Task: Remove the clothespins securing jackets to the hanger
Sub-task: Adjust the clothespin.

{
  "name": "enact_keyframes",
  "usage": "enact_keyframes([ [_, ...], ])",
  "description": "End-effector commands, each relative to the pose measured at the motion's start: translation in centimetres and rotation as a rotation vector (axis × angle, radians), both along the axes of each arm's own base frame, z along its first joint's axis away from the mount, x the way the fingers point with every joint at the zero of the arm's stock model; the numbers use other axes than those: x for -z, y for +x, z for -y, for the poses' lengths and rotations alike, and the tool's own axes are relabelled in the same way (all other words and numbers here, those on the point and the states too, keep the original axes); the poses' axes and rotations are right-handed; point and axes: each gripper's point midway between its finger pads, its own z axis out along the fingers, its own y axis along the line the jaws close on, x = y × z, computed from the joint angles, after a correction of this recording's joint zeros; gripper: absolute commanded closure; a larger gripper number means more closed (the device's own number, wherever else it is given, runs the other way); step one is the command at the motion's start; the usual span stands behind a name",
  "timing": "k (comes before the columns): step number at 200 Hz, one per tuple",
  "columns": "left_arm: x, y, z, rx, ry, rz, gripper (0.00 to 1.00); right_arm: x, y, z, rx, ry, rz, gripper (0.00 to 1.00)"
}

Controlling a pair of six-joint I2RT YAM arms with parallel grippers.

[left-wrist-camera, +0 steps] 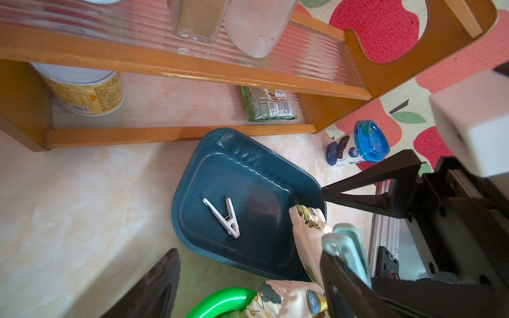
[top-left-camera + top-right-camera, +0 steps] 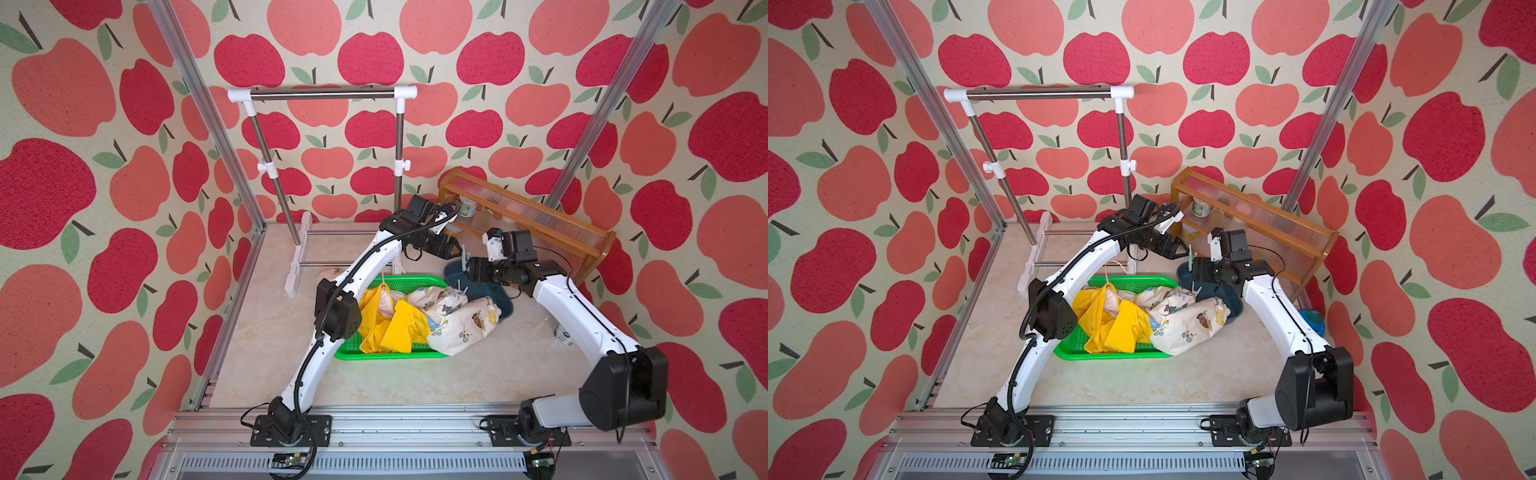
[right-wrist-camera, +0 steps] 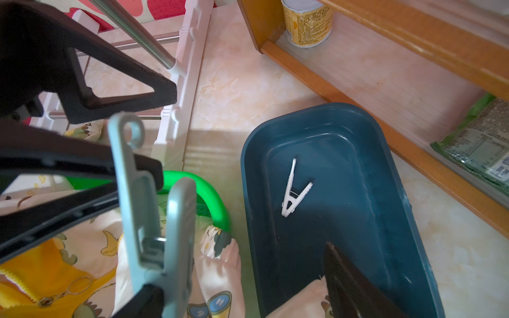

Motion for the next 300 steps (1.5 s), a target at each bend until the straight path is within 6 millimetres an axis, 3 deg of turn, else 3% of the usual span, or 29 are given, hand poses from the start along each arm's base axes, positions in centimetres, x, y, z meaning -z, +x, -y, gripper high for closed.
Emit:
enact_keyframes([
  [1, -1.5, -1.3, 0.4, 0.021, -0.036, -0.029, 0.2, 0.0, 0.8, 0.8, 0.038, -0.007, 0.036, 0.23],
  [19, -1.0, -1.0, -0.3, 0.001, -0.011, -0.036, 0.21, -0.1, 0.8, 1.0, 0.041, -0.003, 0.041, 0.23],
  [61, -2.0, -1.2, -0.7, -0.007, -0.034, -0.062, 0.23, 0.8, 1.2, 0.9, 0.041, -0.005, 0.023, 0.23],
  [104, -4.7, -2.0, 0.6, 0.045, -0.151, -0.095, 0.24, 1.2, 2.0, 0.2, 0.02, 0.013, 0.014, 0.23],
  [171, -3.2, -2.0, 1.8, 0.041, -0.143, -0.128, 0.27, 0.2, 3.2, -0.4, 0.014, 0.046, 0.042, 0.24],
  [272, -3.3, -1.7, 3.5, 0.078, -0.213, -0.145, 0.67, -2.0, 3.0, -0.8, 0.027, 0.121, 0.139, 0.24],
  [300, -3.5, -2.1, 3.7, 0.102, -0.228, -0.148, 0.72, -2.4, 3.2, -0.6, 0.04, 0.126, 0.162, 0.24],
])
